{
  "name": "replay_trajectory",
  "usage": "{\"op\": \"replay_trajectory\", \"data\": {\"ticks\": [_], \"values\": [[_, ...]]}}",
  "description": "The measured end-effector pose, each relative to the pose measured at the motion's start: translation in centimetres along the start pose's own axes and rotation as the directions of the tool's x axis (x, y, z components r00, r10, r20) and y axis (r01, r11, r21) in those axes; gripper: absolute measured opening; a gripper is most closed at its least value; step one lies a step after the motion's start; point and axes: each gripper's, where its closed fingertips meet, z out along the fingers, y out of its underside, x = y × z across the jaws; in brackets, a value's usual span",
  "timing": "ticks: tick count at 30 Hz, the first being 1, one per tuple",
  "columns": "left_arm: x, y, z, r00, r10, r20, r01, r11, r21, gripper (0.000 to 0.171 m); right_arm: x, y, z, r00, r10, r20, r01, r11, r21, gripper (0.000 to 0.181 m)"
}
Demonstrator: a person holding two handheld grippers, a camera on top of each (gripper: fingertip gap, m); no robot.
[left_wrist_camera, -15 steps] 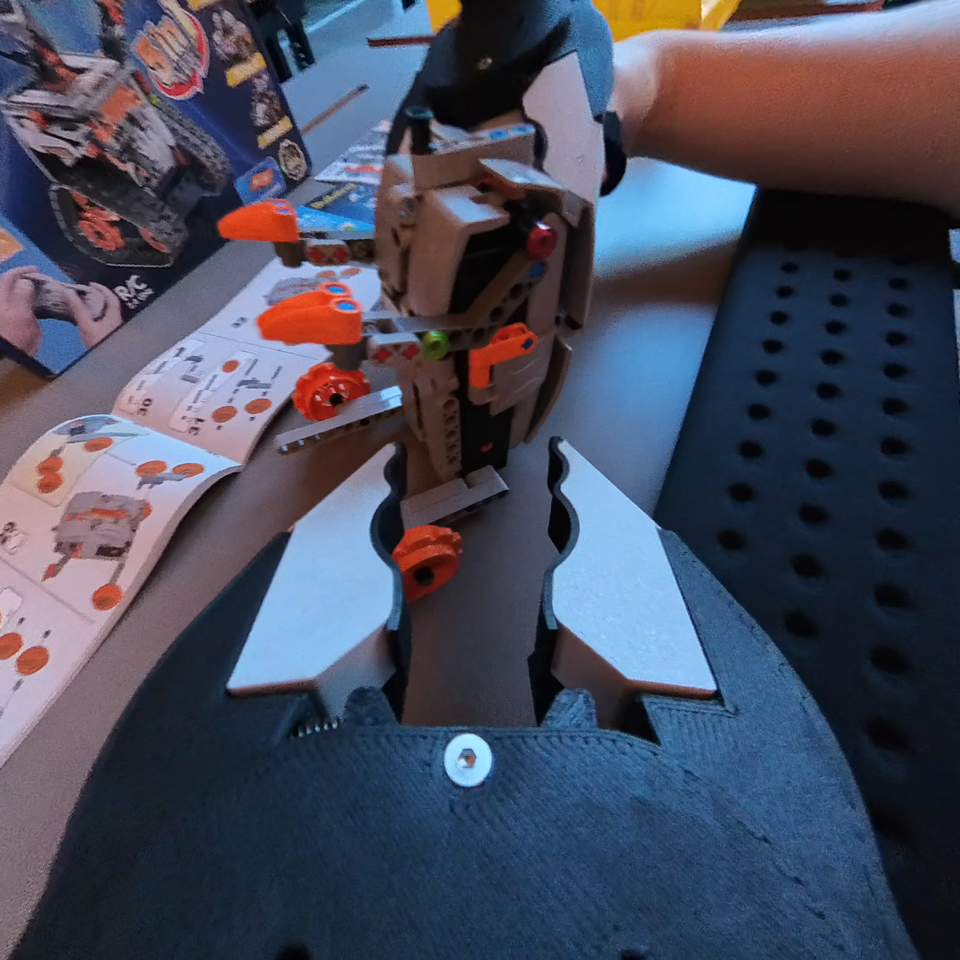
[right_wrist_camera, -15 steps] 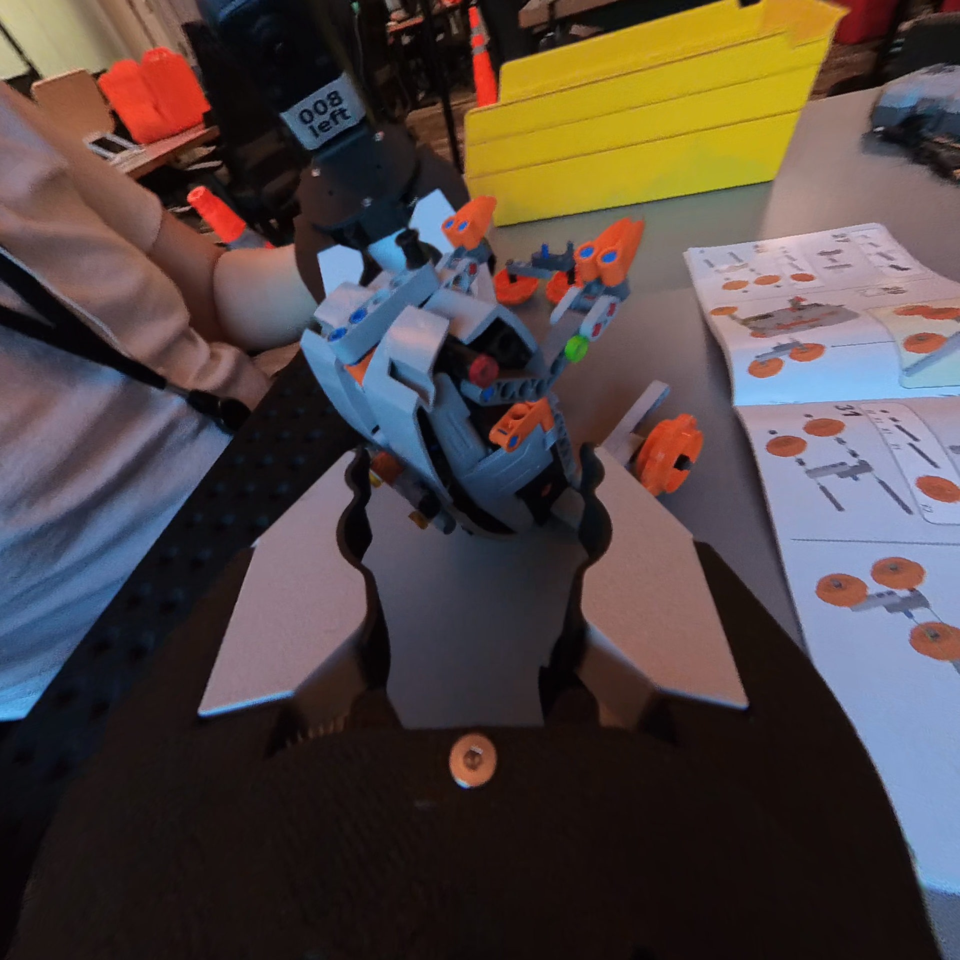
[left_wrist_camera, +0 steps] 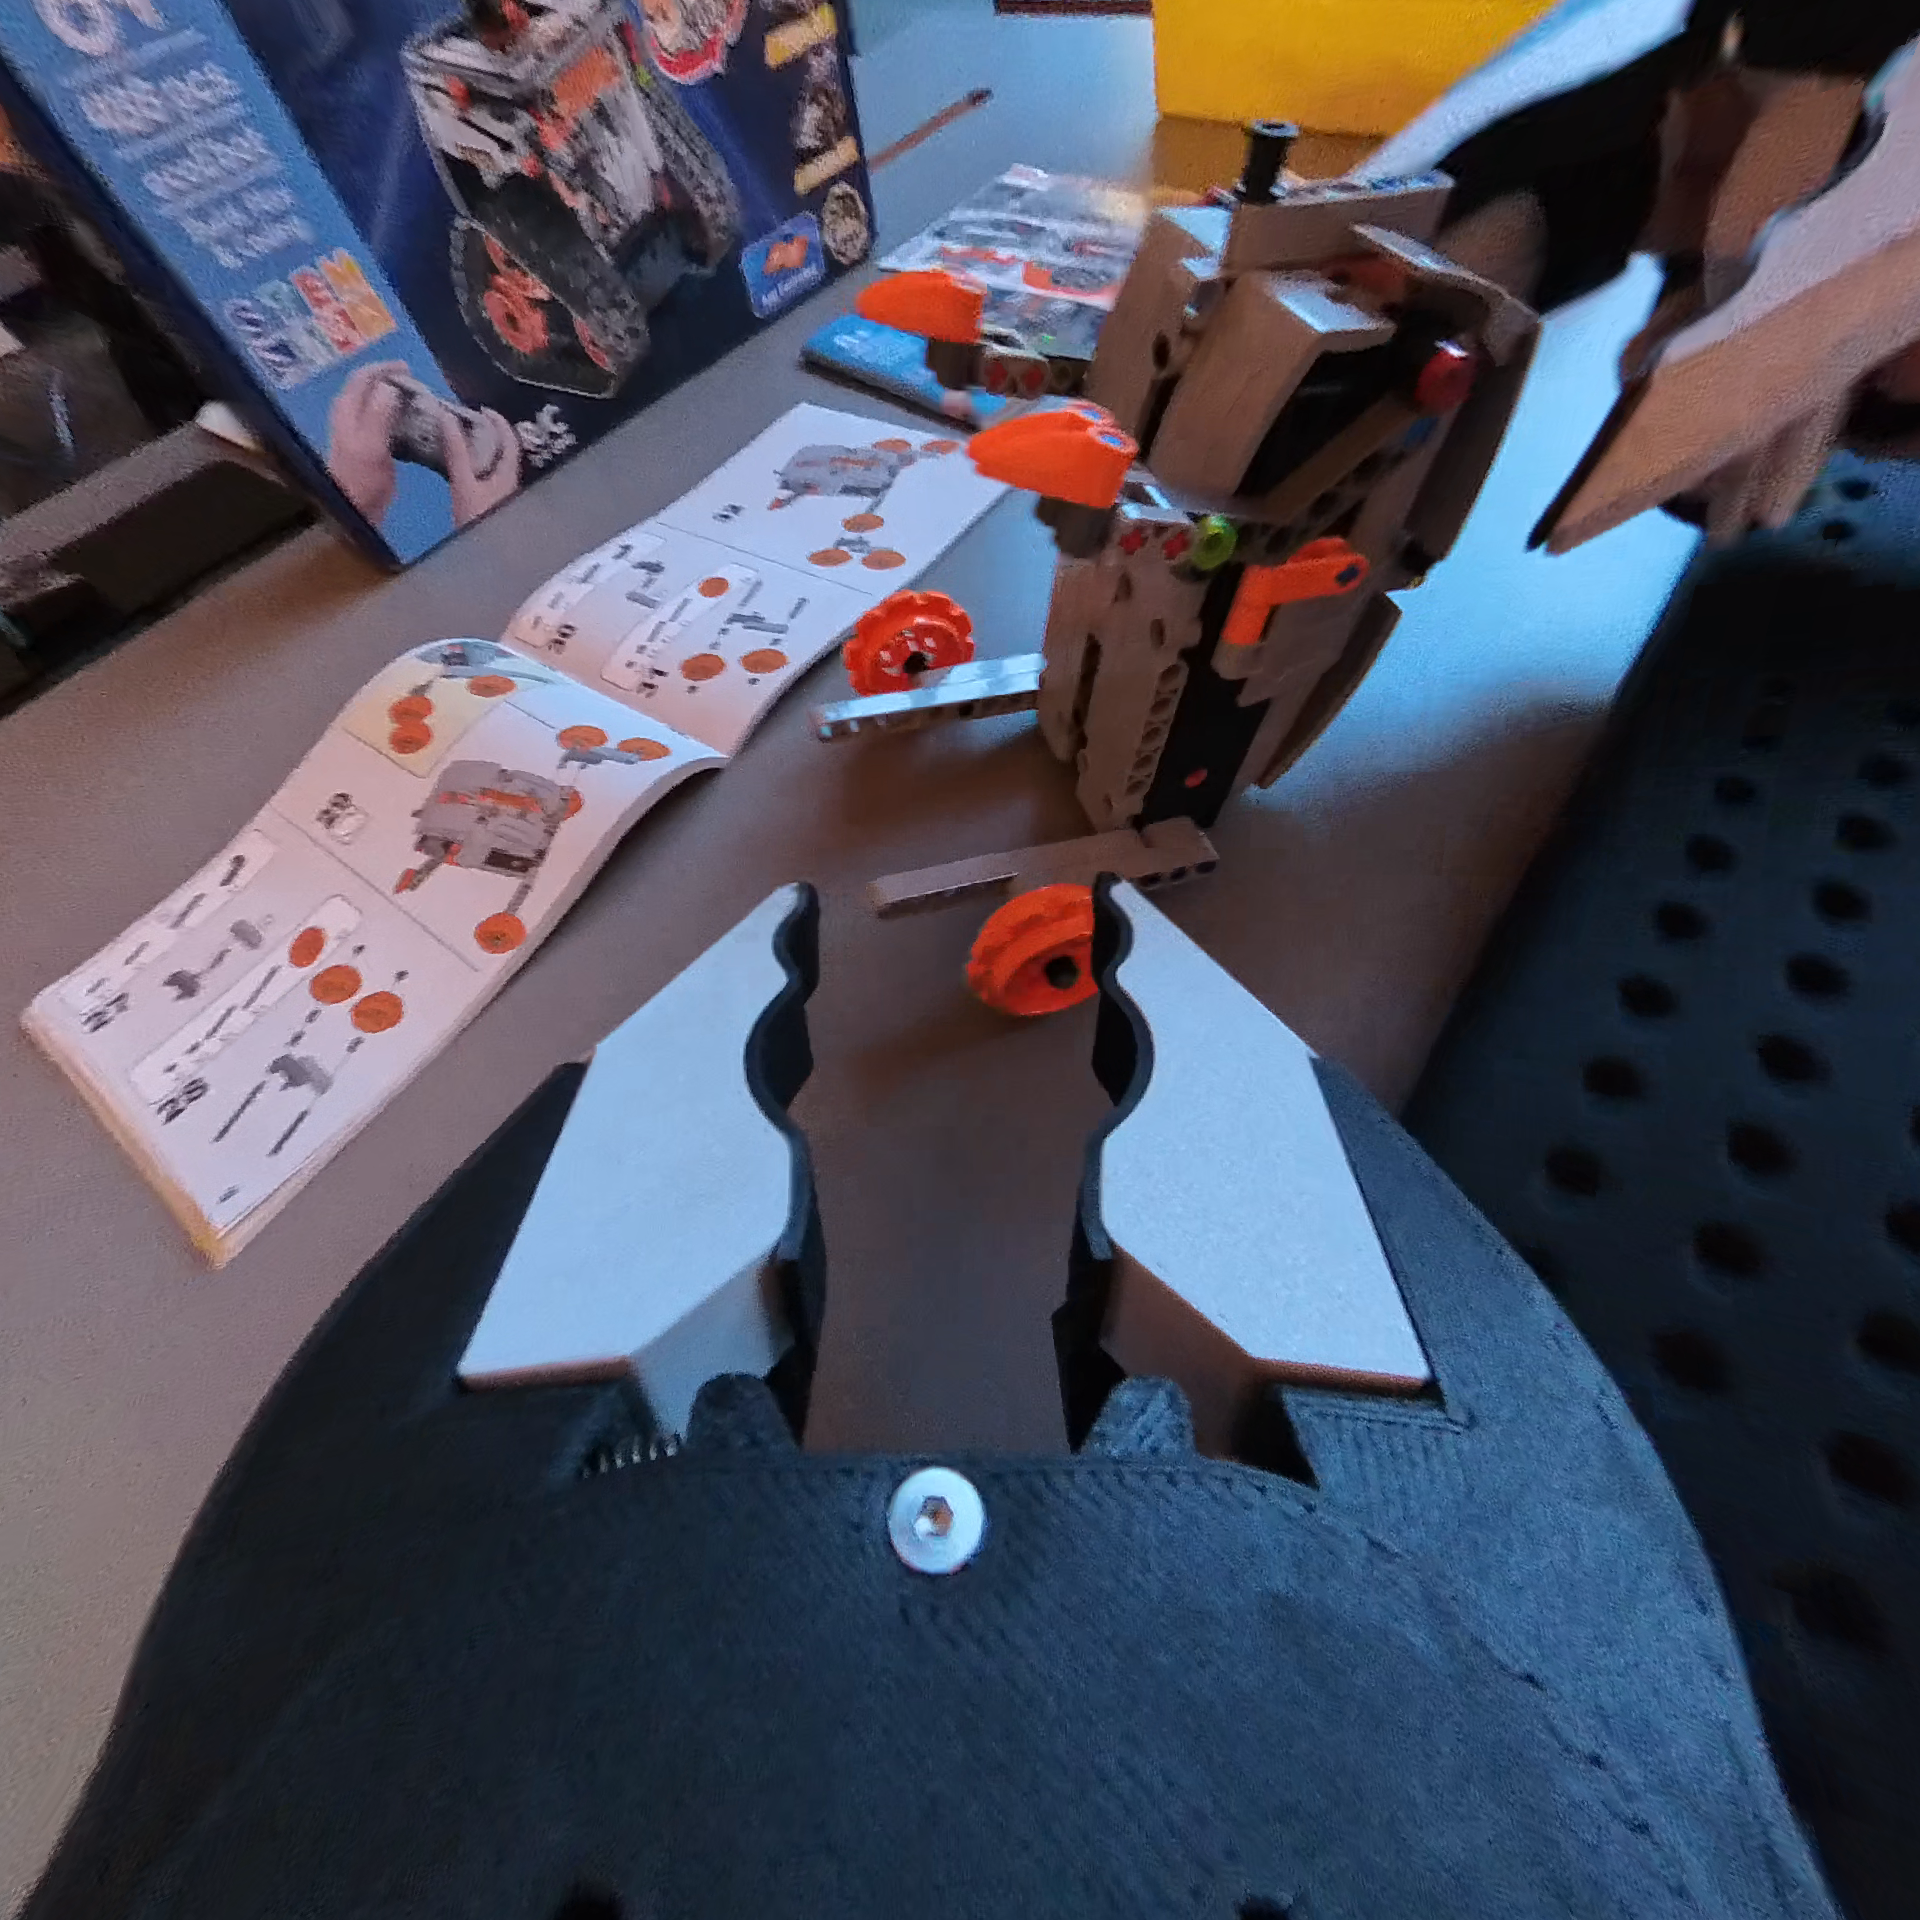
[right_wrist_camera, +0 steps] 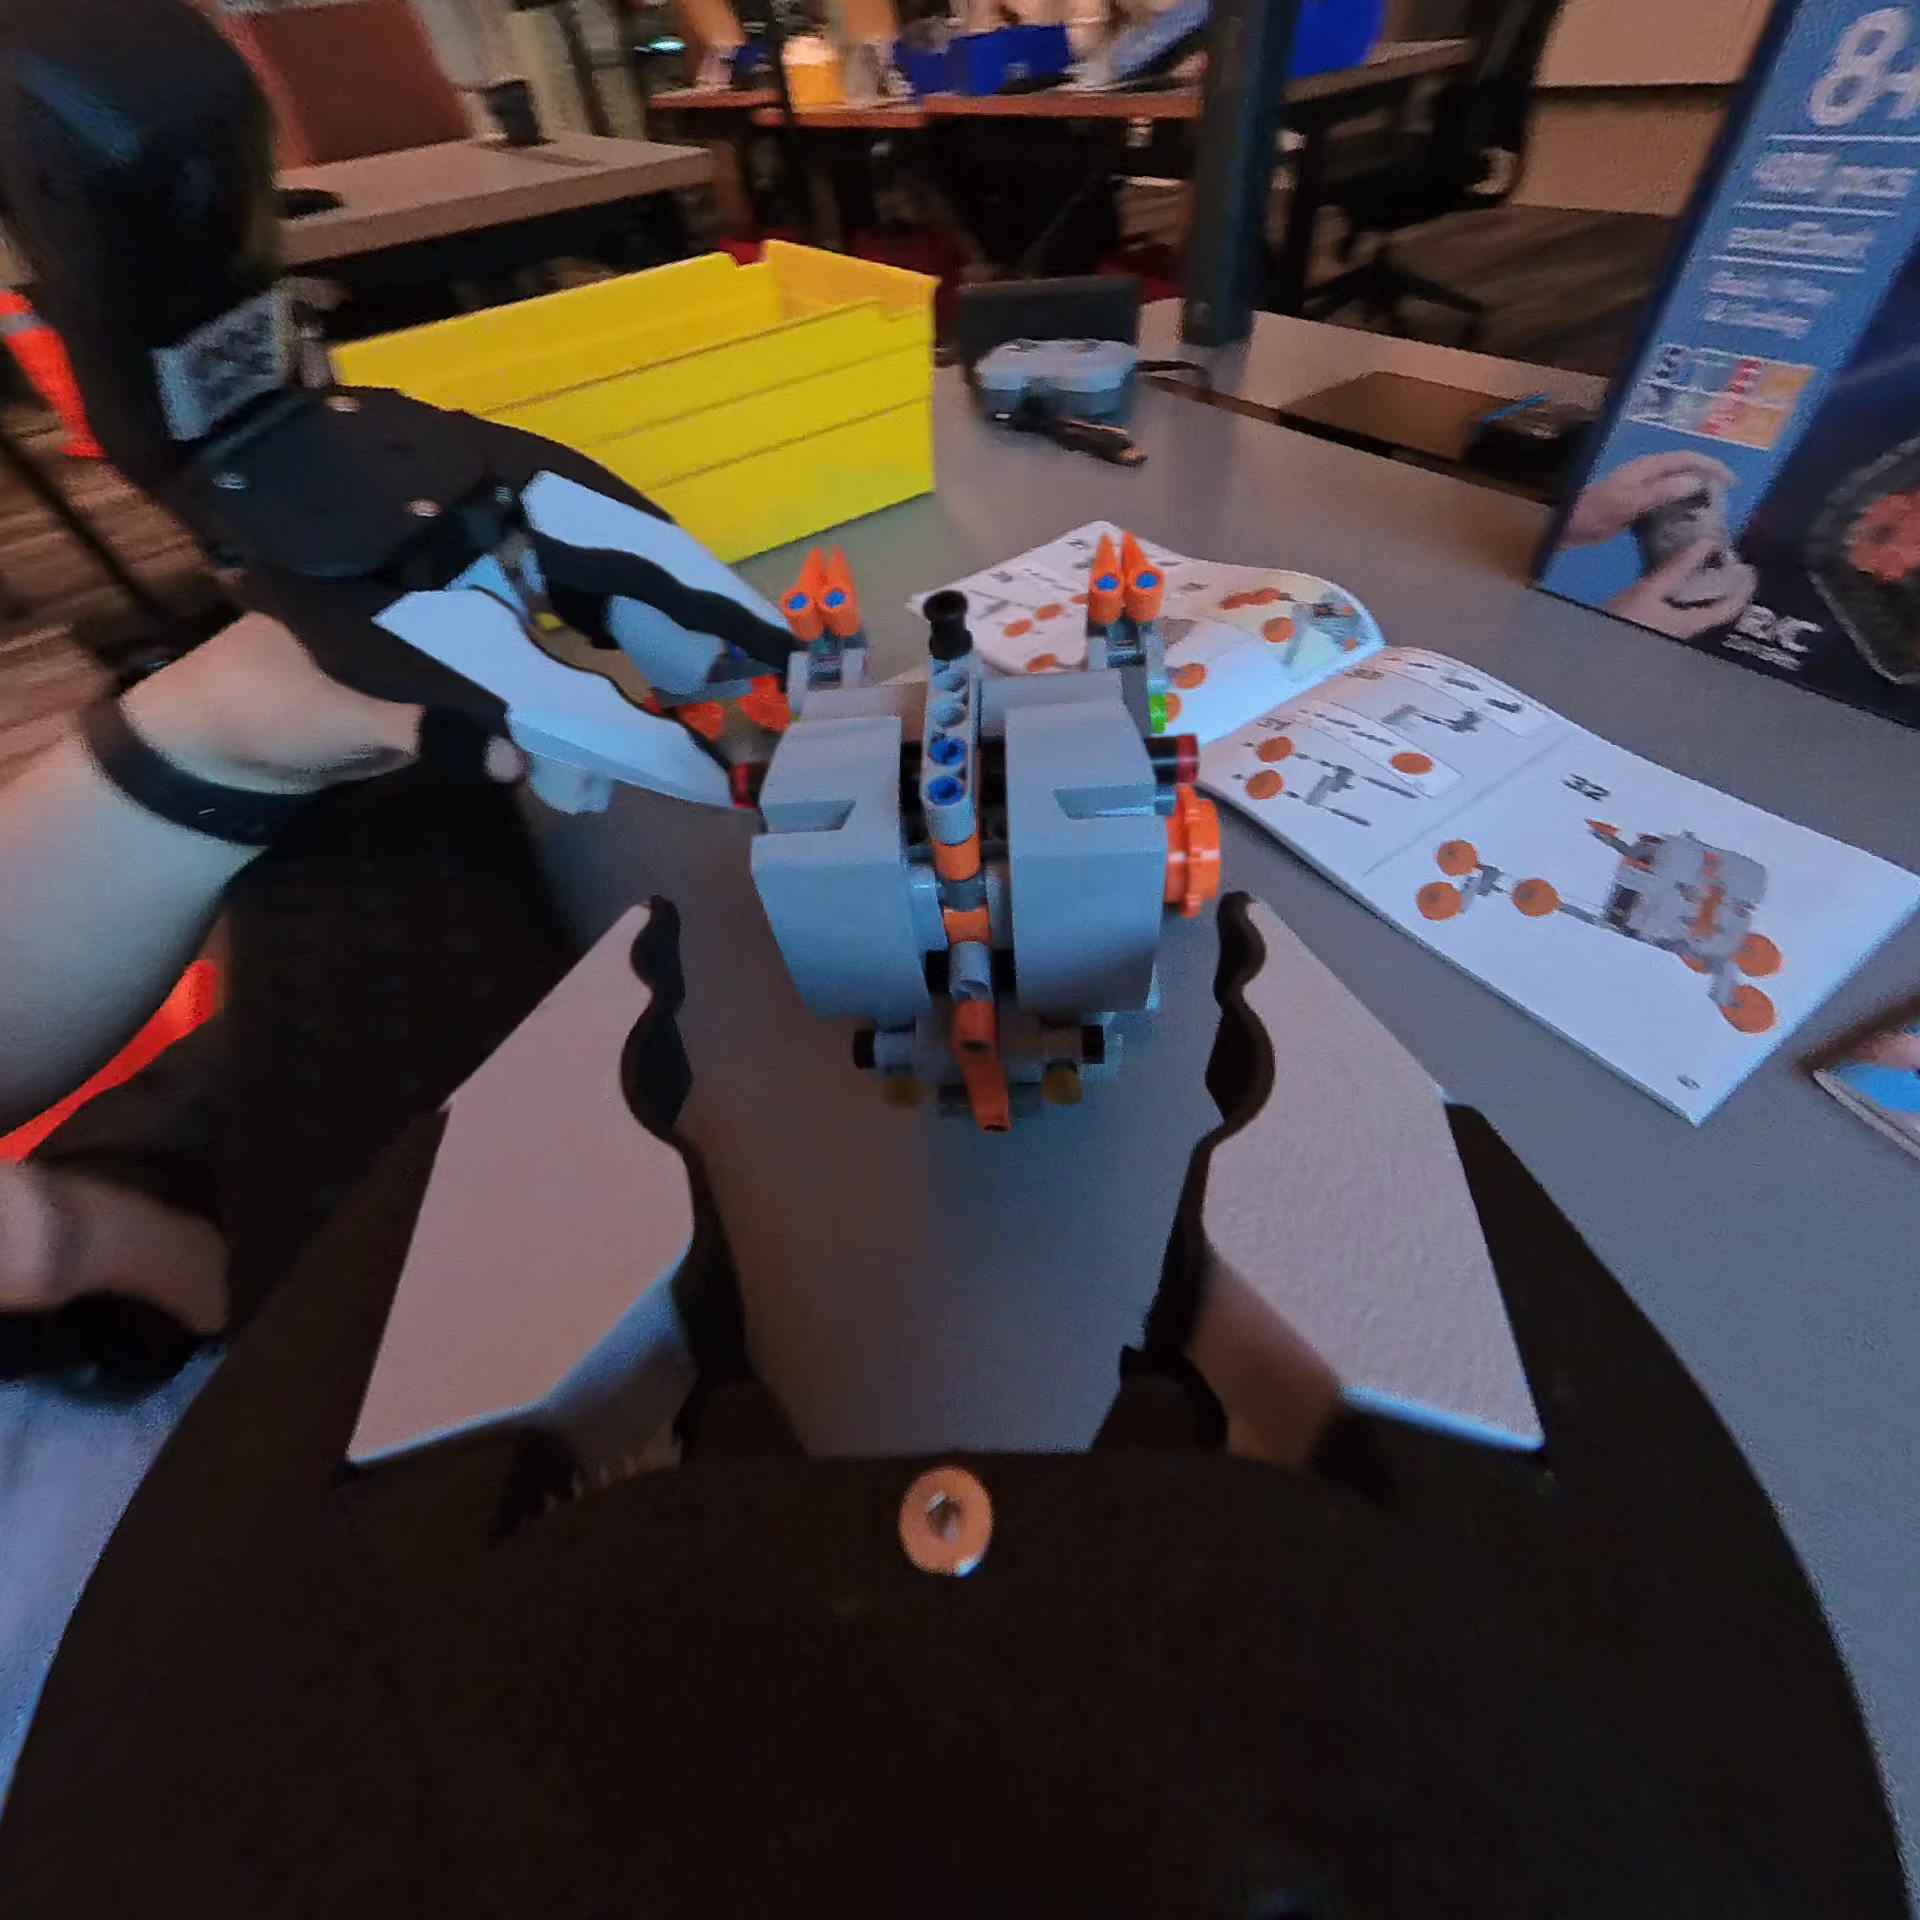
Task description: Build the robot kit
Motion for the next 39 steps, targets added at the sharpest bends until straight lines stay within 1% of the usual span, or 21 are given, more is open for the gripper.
{"op": "replay_trajectory", "data": {"ticks": [2,4,6,9,12,16,20,28,31,35,39], "values": [[-0.7,-0.1,-0.6,0.998,-0.06,0.002,0.059,0.997,0.046,0.048,0.4,0.2,0.6,0.997,0.012,-0.071,-0.013,1.0,-0.002,0.102],[-1.0,-0.6,-1.0,0.994,-0.105,-0.013,0.106,0.991,0.084,0.043,0.6,0.5,1.1,0.995,0.014,-0.104,-0.015,1.0,-0.008,0.1],[-1.4,-0.7,-1.1,0.993,-0.121,0.002,0.12,0.987,0.102,0.041,1.0,0.9,1.4,0.99,-0.034,-0.139,0.029,0.999,-0.038,0.095],[-2.1,-0.9,-1.4,0.987,-0.155,0.03,0.15,0.98,0.127,0.041,0.8,0.7,1.8,0.984,-0.114,-0.137,0.111,0.993,-0.029,0.078],[-2.5,-1.0,-1.7,0.98,-0.198,0.023,0.192,0.969,0.153,0.041,0.8,0.6,1.9,0.985,-0.113,-0.134,0.118,0.993,0.024,0.078],[-2.7,-1.3,-2.0,0.973,-0.229,0.002,0.225,0.958,0.175,0.037,0.8,0.7,1.8,0.987,-0.106,-0.123,0.107,0.994,0.002,0.077],[-2.6,-1.1,-1.9,0.975,-0.221,0.003,0.218,0.962,0.167,0.036,0.9,0.7,1.7,0.989,-0.11,-0.093,0.104,0.992,-0.069,0.076],[-2.3,-0.8,-1.5,0.978,-0.207,-0.007,0.206,0.969,0.136,0.035,1.4,-0.9,1.4,0.983,-0.178,-0.048,0.164,0.962,-0.217,0.076],[-2.3,-0.8,-1.5,0.978,-0.21,-0.008,0.209,0.968,0.137,0.034,1.5,-1.0,1.5,0.985,-0.174,-0.011,0.163,0.945,-0.284,0.076],[-2.3,-0.7,-1.4,0.977,-0.215,-0.013,0.214,0.968,0.133,0.033,1.8,-1.2,1.5,0.99,-0.133,0.05,0.143,0.915,-0.377,0.075],[-2.2,-0.7,-1.4,0.976,-0.216,-0.014,0.216,0.968,0.129,0.033,2.2,-1.6,1.4,0.986,-0.15,0.078,0.17,0.865,-0.473,0.076]]}}
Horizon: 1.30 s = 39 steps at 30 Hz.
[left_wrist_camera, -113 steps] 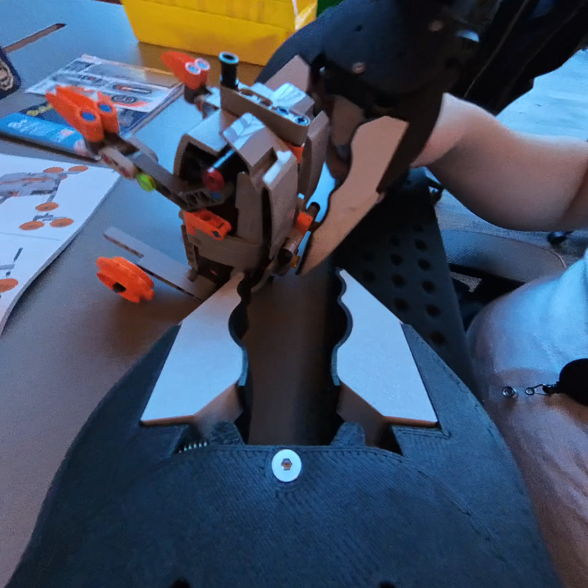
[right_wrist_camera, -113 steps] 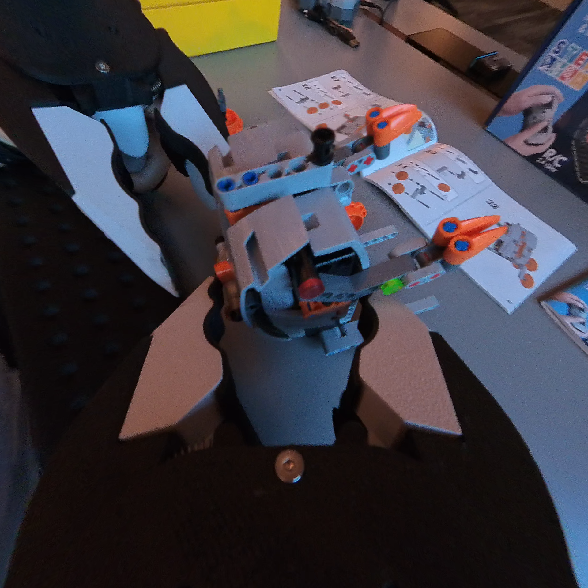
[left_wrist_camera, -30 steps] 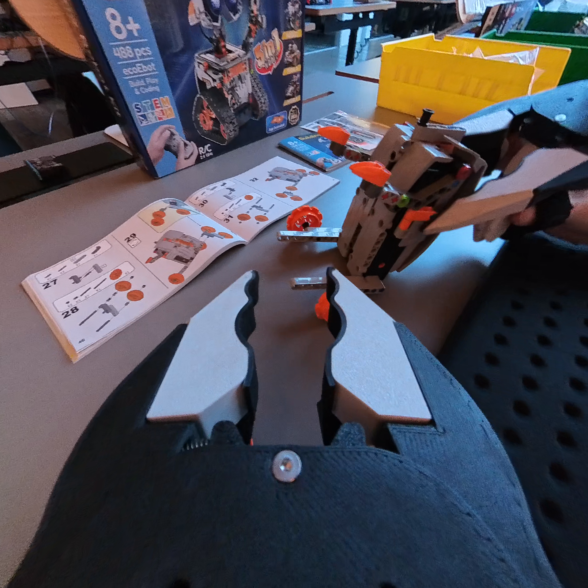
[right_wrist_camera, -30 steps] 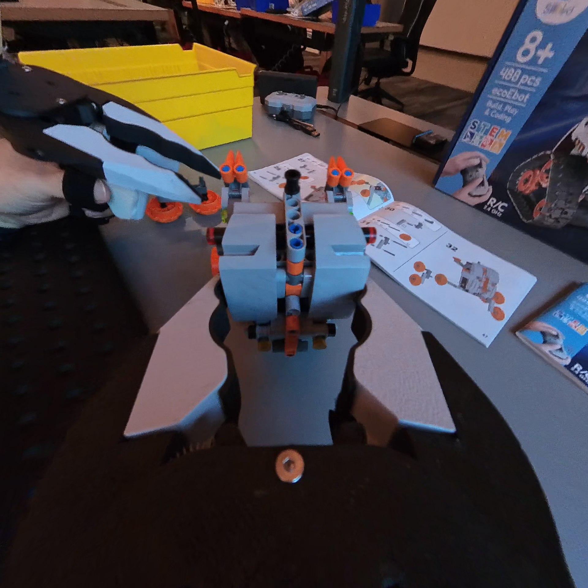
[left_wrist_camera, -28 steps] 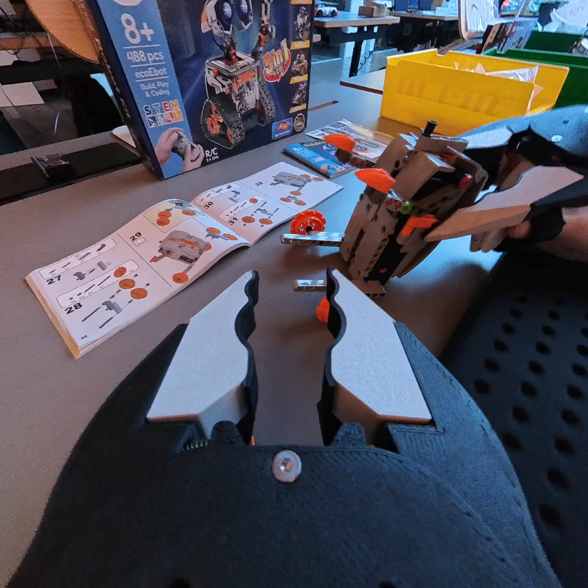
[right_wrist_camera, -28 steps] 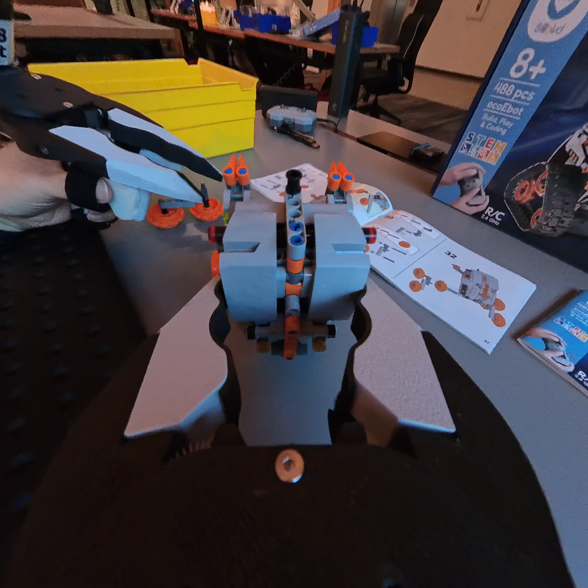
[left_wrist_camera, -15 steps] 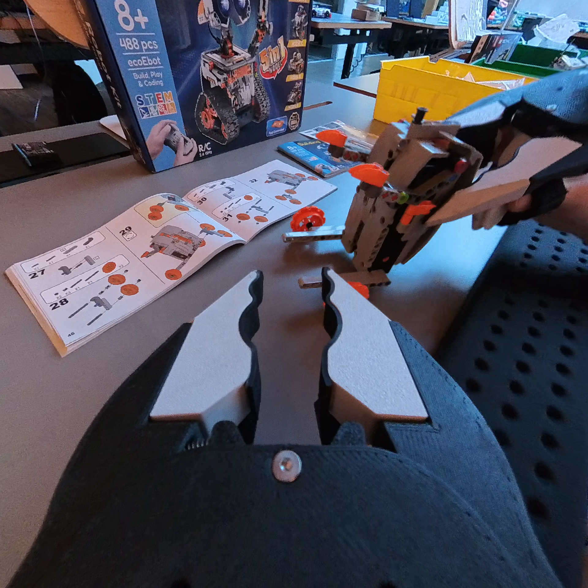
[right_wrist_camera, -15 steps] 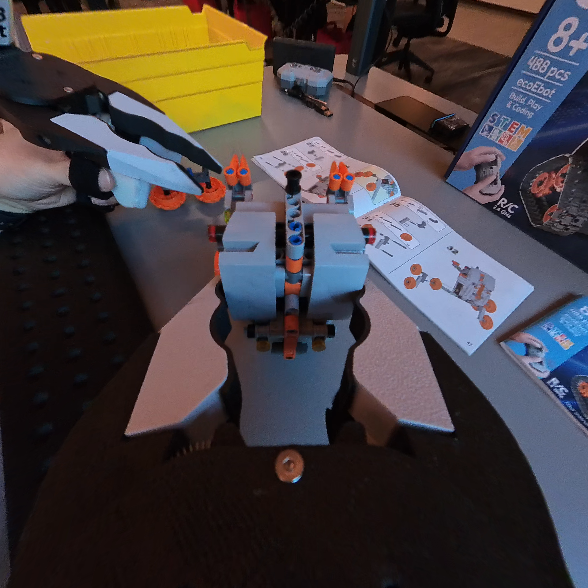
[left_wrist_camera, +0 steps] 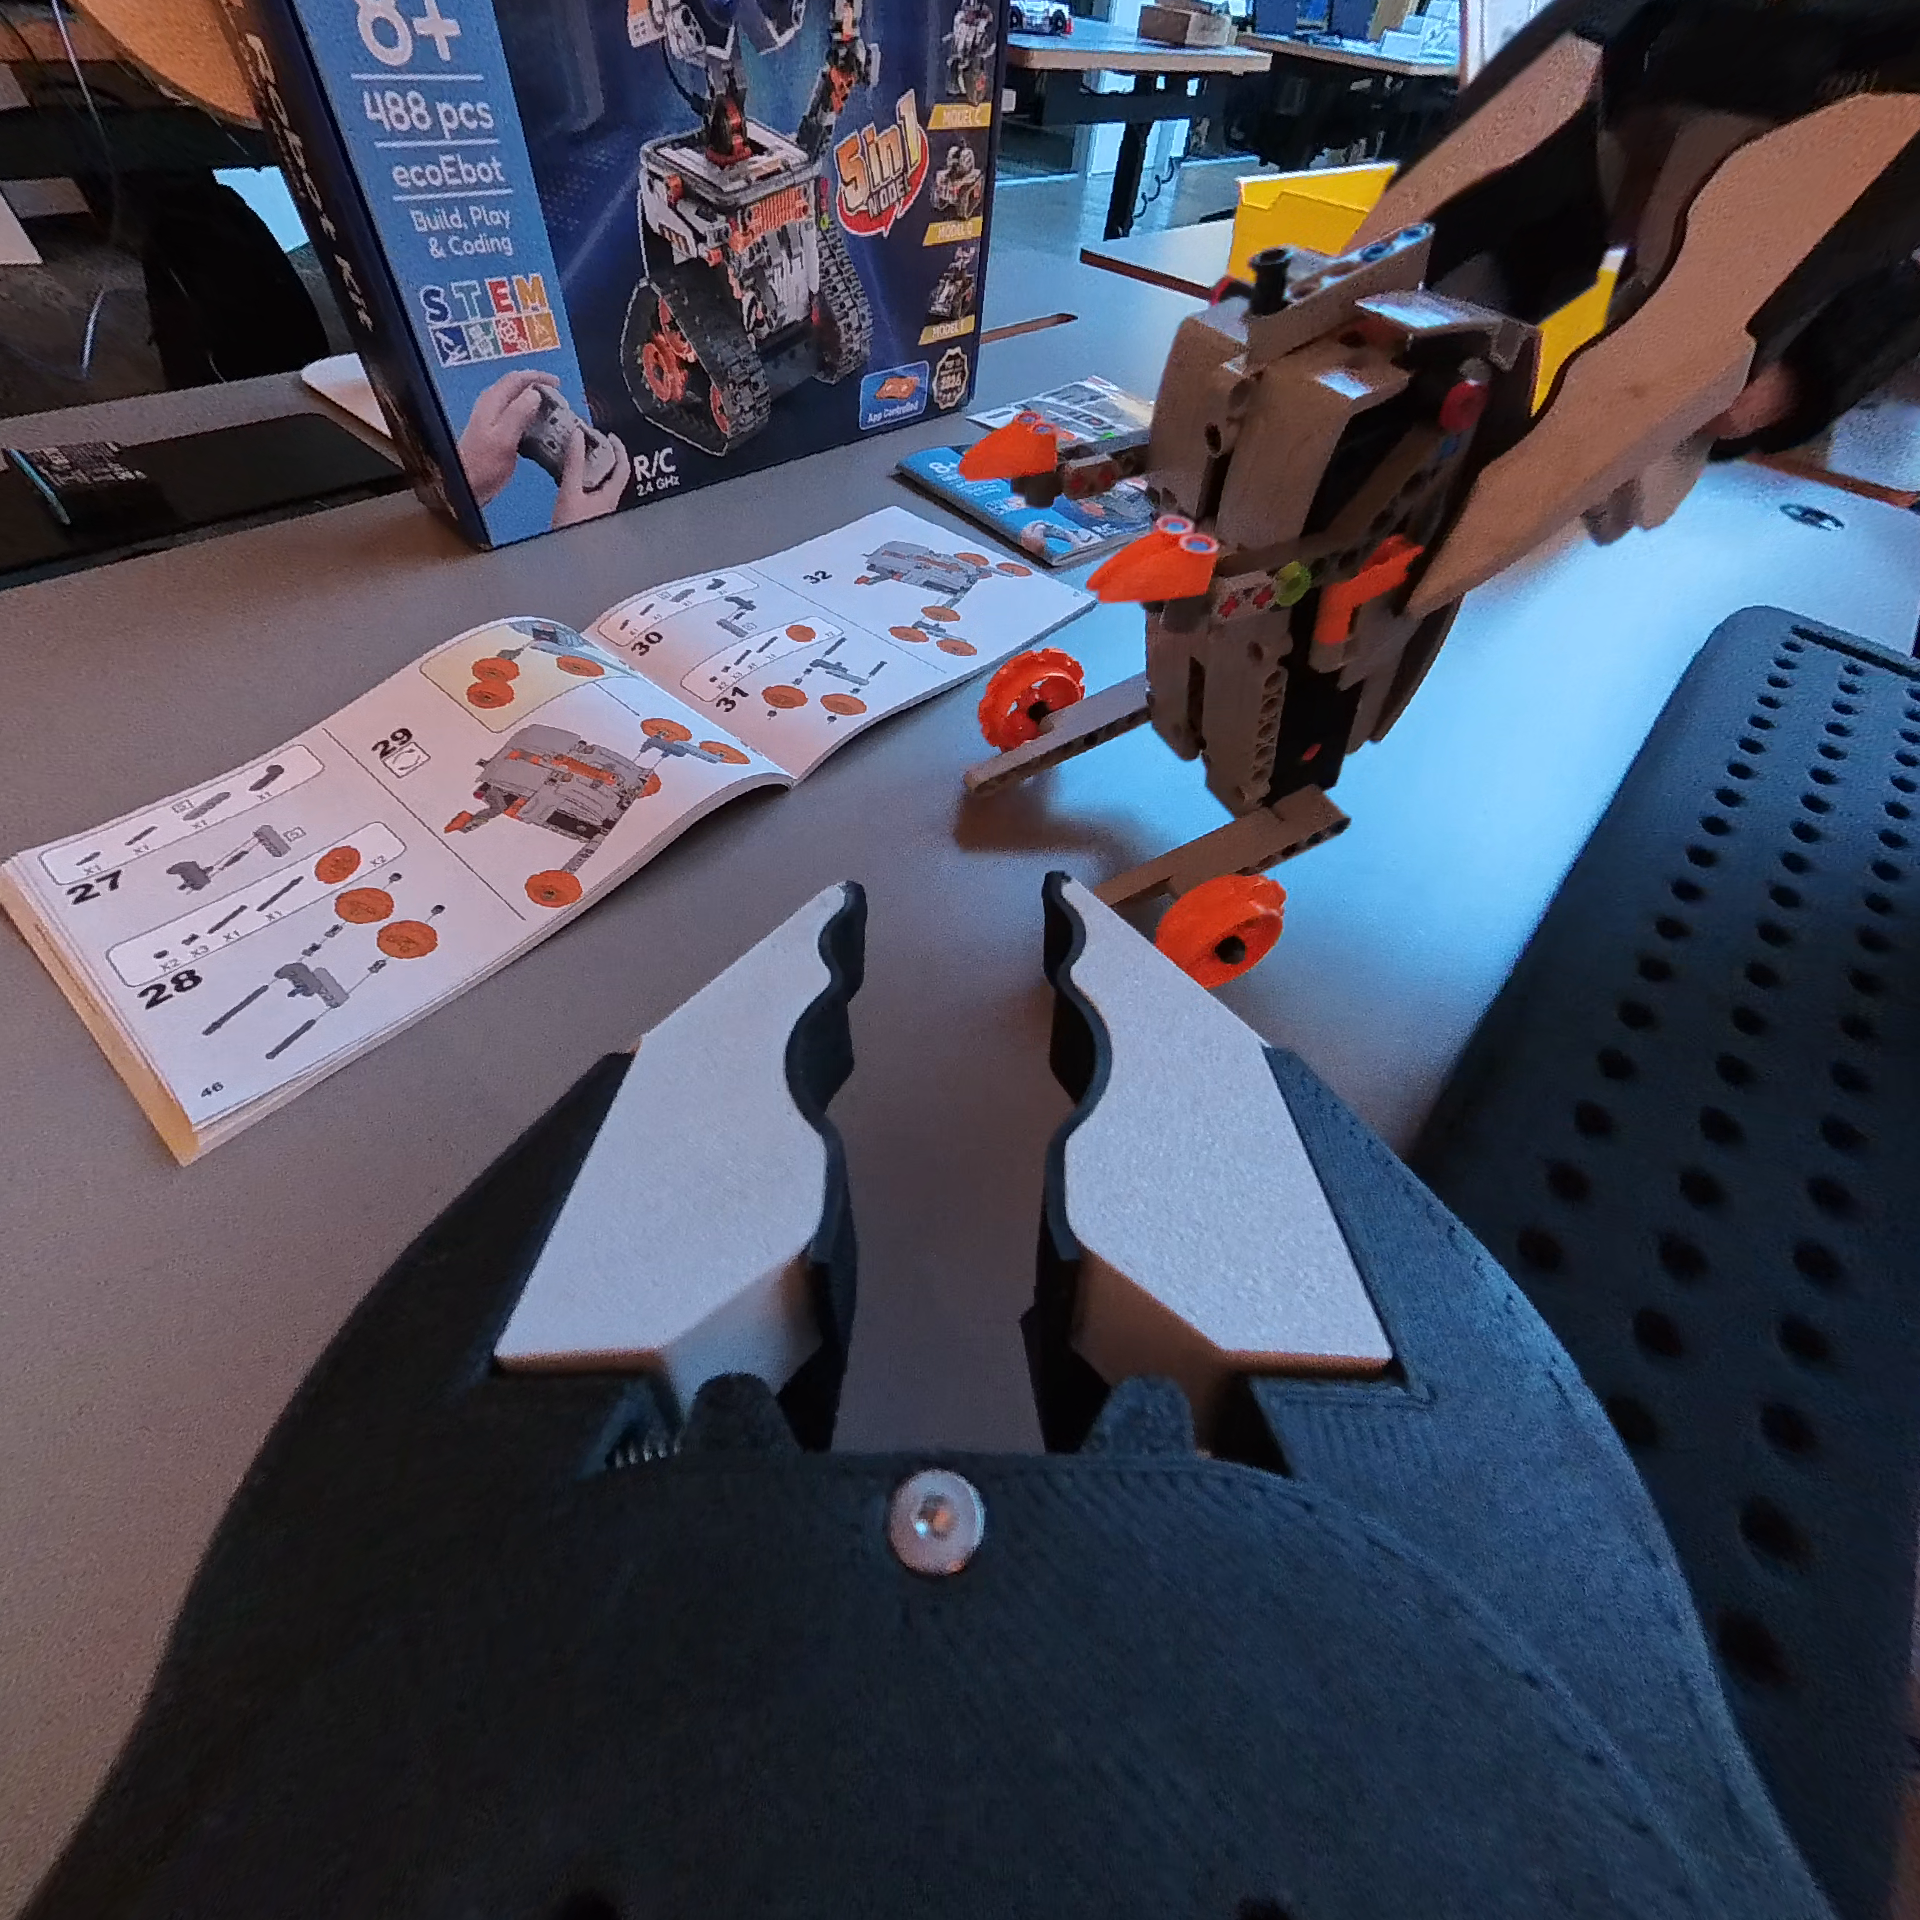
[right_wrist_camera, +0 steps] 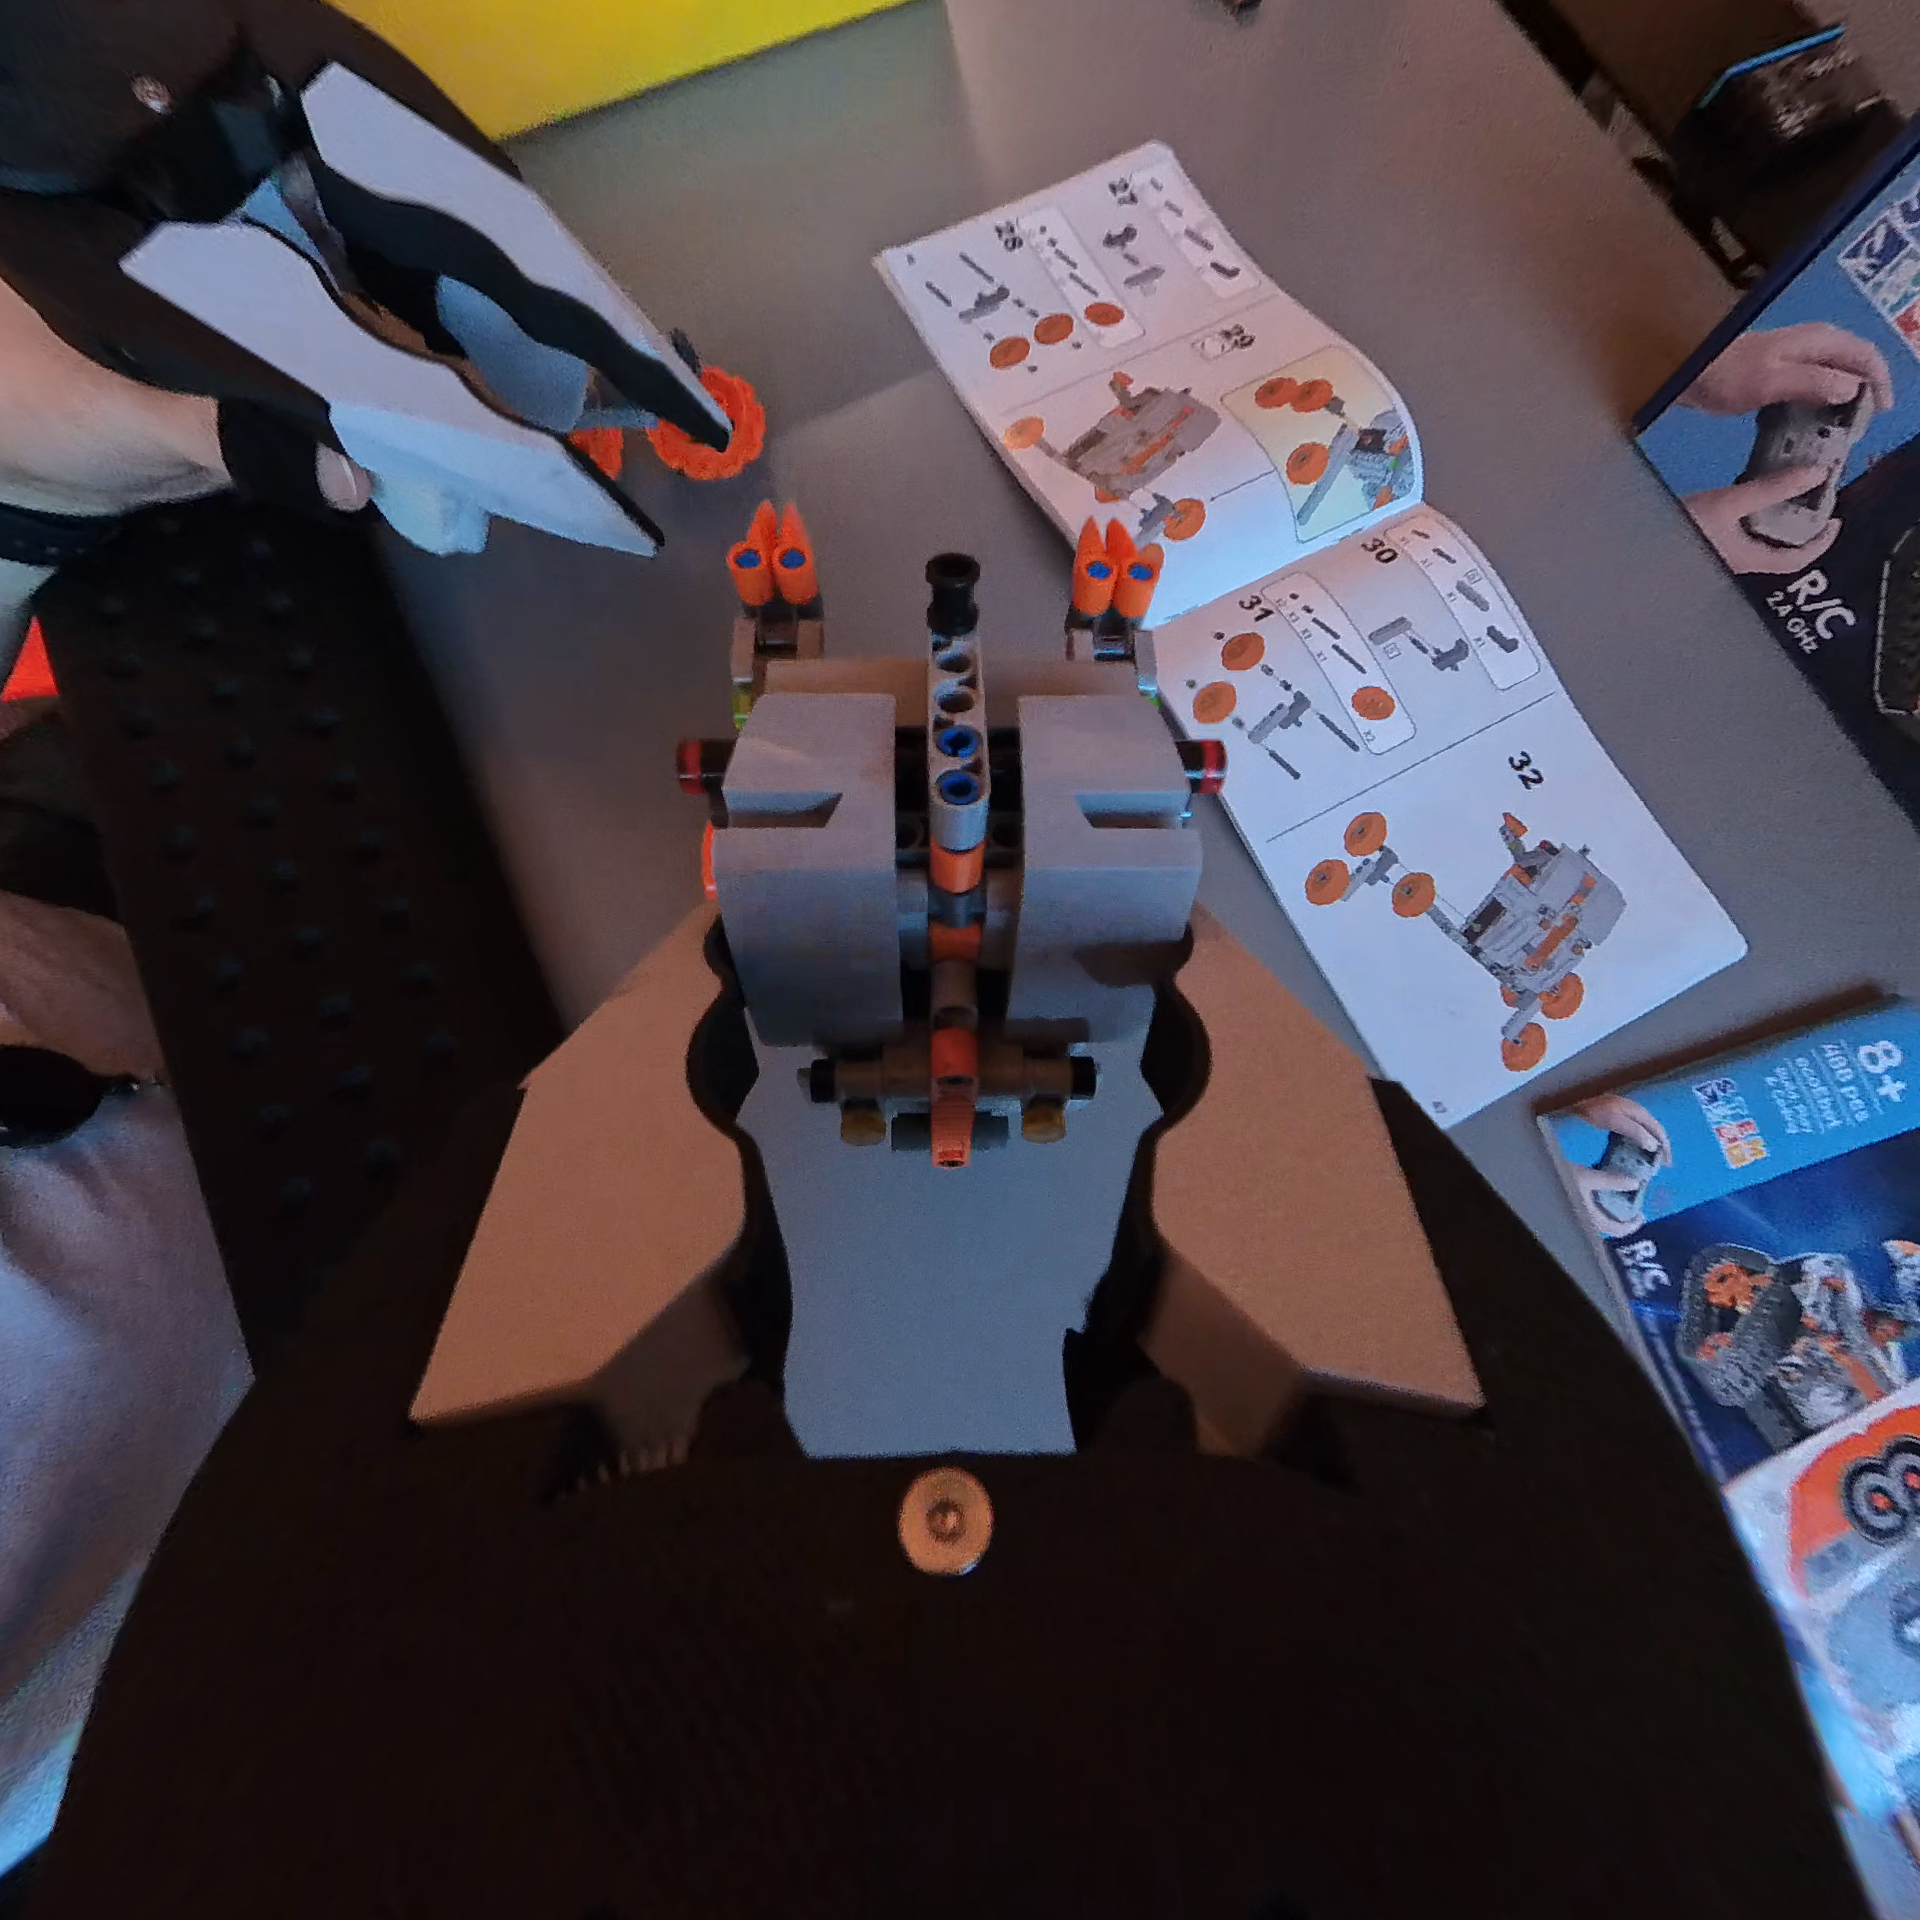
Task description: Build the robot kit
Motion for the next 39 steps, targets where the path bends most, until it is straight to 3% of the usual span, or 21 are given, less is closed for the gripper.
{"op": "replay_trajectory", "data": {"ticks": [13,39], "values": [[0.1,0.1,0.1,1.0,-0.002,-0.007,0.002,1.0,-0.008,0.032,-1.0,-1.7,1.4,0.996,-0.079,0.04,0.086,0.972,-0.219,0.076],[0.7,0.0,0.0,0.999,0.016,-0.037,-0.016,1.0,-0.003,0.032,-1.8,-3.0,2.9,0.994,-0.097,0.059,0.113,0.896,-0.43,0.076]]}}
